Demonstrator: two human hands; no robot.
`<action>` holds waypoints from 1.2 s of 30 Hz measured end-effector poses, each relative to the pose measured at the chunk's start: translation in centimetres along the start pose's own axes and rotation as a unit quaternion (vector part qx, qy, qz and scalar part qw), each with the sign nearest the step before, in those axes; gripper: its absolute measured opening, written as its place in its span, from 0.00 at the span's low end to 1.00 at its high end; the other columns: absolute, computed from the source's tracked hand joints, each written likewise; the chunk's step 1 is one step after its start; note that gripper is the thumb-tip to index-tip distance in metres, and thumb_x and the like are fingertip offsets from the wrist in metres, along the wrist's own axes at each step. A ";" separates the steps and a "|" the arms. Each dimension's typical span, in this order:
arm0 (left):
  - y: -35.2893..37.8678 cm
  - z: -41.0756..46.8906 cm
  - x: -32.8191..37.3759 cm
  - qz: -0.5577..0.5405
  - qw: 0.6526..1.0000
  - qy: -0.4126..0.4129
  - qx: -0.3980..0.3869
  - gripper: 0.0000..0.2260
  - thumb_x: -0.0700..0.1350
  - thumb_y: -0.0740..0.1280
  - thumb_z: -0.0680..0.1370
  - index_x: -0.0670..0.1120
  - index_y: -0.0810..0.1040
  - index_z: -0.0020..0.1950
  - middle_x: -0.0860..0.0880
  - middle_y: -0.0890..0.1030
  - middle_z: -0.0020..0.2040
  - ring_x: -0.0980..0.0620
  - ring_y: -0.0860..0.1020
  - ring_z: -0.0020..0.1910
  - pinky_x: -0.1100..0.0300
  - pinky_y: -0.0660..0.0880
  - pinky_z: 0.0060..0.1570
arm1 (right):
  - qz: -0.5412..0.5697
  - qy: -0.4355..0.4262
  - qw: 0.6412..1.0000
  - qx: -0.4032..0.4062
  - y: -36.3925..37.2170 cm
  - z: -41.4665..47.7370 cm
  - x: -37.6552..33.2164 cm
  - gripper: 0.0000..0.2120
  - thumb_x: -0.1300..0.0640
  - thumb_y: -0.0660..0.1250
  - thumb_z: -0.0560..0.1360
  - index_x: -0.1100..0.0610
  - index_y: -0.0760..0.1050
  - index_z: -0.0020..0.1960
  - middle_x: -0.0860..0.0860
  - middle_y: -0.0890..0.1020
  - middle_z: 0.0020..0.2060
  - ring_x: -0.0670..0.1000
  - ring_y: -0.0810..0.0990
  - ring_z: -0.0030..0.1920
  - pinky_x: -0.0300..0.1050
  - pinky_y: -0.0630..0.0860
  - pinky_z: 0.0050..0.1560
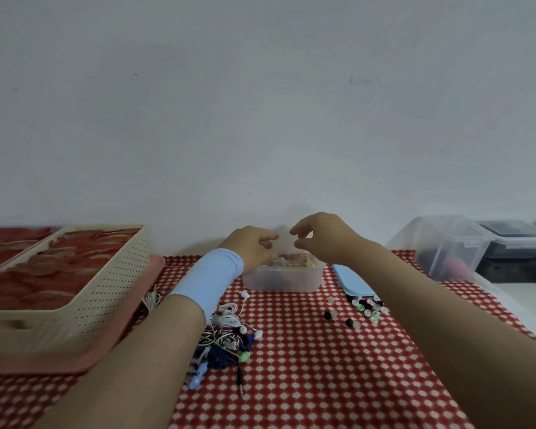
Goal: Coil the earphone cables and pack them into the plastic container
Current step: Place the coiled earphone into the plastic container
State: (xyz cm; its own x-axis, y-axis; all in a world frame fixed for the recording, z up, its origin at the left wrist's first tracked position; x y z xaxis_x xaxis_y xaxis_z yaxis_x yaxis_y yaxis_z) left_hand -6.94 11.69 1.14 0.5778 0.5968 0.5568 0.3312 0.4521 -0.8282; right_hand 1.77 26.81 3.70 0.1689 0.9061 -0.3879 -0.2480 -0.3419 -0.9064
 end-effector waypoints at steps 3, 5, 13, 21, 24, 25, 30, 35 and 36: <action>-1.5 -1.3 -0.3 -0.018 0.998 0.018 0.054 0.16 0.43 0.66 0.79 0.55 0.78 0.65 0.56 0.81 0.56 0.55 0.78 0.54 0.59 0.74 0.59 | 0.020 -0.034 0.999 0.021 -0.4 -0.8 -1.3 0.11 0.56 0.69 0.80 0.52 0.83 0.61 0.47 0.84 0.57 0.43 0.77 0.49 0.36 0.71 0.53; -2.3 -2.8 -0.6 -0.016 0.997 0.027 0.069 0.11 0.44 0.67 0.78 0.55 0.81 0.58 0.57 0.81 0.52 0.57 0.77 0.51 0.62 0.73 0.55 | 0.032 -0.059 0.998 0.010 0.0 -1.4 -3.0 0.09 0.57 0.68 0.80 0.52 0.85 0.57 0.45 0.85 0.52 0.40 0.77 0.45 0.34 0.71 0.48; -2.1 -8.6 -4.0 0.107 0.993 -0.021 -0.039 0.08 0.46 0.70 0.76 0.53 0.84 0.54 0.54 0.82 0.51 0.53 0.79 0.50 0.61 0.72 0.51 | -0.034 -0.099 0.986 -0.132 5.9 -3.5 -8.7 0.13 0.62 0.67 0.79 0.51 0.84 0.60 0.47 0.85 0.56 0.46 0.83 0.49 0.46 0.80 0.59; -2.6 -9.8 -5.6 0.182 0.981 -0.037 -0.053 0.20 0.44 0.70 0.76 0.49 0.75 0.68 0.48 0.79 0.62 0.48 0.78 0.58 0.55 0.75 0.59 | -0.015 -0.091 0.982 -0.166 10.2 -3.7 -10.5 0.23 0.51 0.67 0.81 0.46 0.70 0.75 0.49 0.80 0.65 0.51 0.80 0.60 0.48 0.76 0.63; -2.9 -10.1 -5.6 0.133 0.989 -0.044 -0.050 0.24 0.44 0.69 0.78 0.51 0.68 0.74 0.50 0.74 0.70 0.50 0.73 0.67 0.58 0.68 0.65 | -0.022 -0.073 0.986 -0.149 10.4 -3.4 -9.9 0.14 0.48 0.70 0.78 0.49 0.82 0.62 0.49 0.86 0.55 0.50 0.84 0.52 0.51 0.81 0.58; -3.0 -10.3 -5.4 0.128 0.990 -0.039 -0.044 0.24 0.44 0.68 0.79 0.51 0.68 0.74 0.51 0.73 0.71 0.51 0.73 0.68 0.59 0.67 0.66 | 0.000 -0.067 0.988 -0.142 10.2 -3.4 -9.6 0.09 0.49 0.71 0.78 0.50 0.84 0.56 0.48 0.87 0.50 0.50 0.84 0.49 0.50 0.82 0.56; -3.8 -10.9 -3.0 0.104 0.994 -0.004 0.007 0.12 0.48 0.67 0.79 0.55 0.78 0.62 0.55 0.80 0.58 0.54 0.77 0.54 0.66 0.60 0.44 | 0.188 -0.051 0.979 -0.050 6.6 -3.6 -8.5 0.04 0.54 0.71 0.78 0.54 0.84 0.48 0.52 0.86 0.39 0.46 0.80 0.34 0.41 0.79 0.40; -5.3 -10.2 -0.8 -0.034 0.994 0.045 0.096 0.07 0.48 0.66 0.79 0.48 0.83 0.48 0.53 0.82 0.40 0.54 0.77 0.40 0.62 0.68 0.37 | 0.324 -0.037 0.944 -0.049 2.7 -4.4 -7.8 0.08 0.56 0.69 0.79 0.60 0.83 0.49 0.53 0.84 0.39 0.45 0.79 0.39 0.36 0.76 0.41; -5.3 -10.0 -0.2 -0.059 0.992 0.055 0.096 0.09 0.47 0.65 0.80 0.46 0.83 0.46 0.54 0.81 0.36 0.56 0.77 0.37 0.63 0.69 0.37 | 0.365 -0.029 0.929 -0.058 2.1 -4.7 -7.5 0.10 0.54 0.68 0.80 0.62 0.83 0.52 0.54 0.85 0.43 0.48 0.82 0.43 0.40 0.77 0.46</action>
State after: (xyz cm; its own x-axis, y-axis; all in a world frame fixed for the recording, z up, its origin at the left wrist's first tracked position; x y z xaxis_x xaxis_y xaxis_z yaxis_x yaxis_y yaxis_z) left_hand -1.35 2.54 4.78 0.6245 0.4617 0.6300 0.2589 0.6387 -0.7246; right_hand 4.44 18.13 3.89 -0.0563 0.4331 -0.8996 -0.1713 -0.8918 -0.4187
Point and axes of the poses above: each hand's wrist, its own z-axis towards the middle knuckle, its own y-axis out of the palm, x = y × z, the point moved 4 cm from there along z, towards the middle knuckle
